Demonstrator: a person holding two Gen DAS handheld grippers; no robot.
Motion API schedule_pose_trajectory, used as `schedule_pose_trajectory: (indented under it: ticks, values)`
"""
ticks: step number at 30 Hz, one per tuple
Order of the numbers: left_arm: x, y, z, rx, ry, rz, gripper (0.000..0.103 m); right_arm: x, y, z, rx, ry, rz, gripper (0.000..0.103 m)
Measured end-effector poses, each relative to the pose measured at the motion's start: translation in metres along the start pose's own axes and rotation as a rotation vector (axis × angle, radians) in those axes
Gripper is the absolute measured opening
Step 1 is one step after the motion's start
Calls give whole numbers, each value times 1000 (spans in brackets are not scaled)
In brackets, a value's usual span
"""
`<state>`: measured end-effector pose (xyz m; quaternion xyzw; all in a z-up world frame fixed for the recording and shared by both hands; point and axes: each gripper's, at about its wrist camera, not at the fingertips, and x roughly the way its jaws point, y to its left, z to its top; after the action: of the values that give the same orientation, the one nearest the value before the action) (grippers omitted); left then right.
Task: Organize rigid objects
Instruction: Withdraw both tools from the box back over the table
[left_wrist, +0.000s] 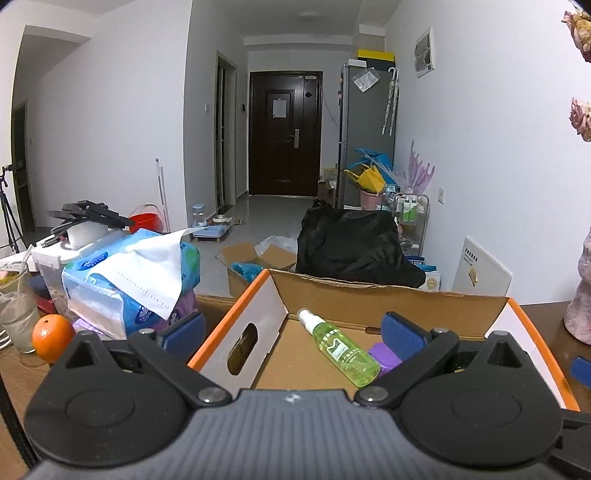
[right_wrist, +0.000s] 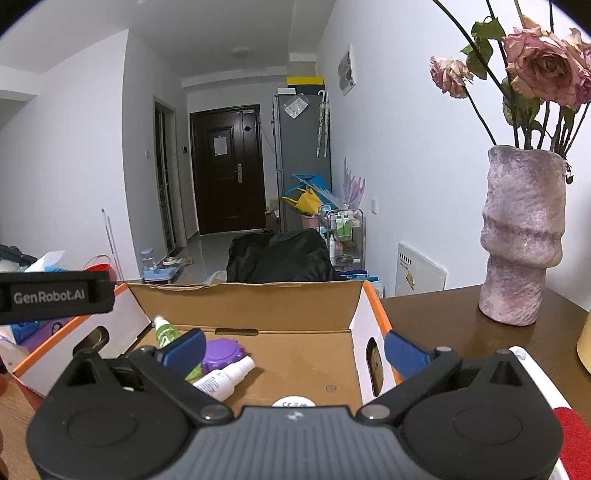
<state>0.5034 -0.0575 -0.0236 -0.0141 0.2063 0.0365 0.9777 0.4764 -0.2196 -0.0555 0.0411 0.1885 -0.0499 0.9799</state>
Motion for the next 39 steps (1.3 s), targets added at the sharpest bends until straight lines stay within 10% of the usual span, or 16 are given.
schedule_pose_trajectory:
  ticks: [39]
  values:
    - [-119,44,-41,44,-89,81,103,-140,-36,-17,-48,-138,-13,103]
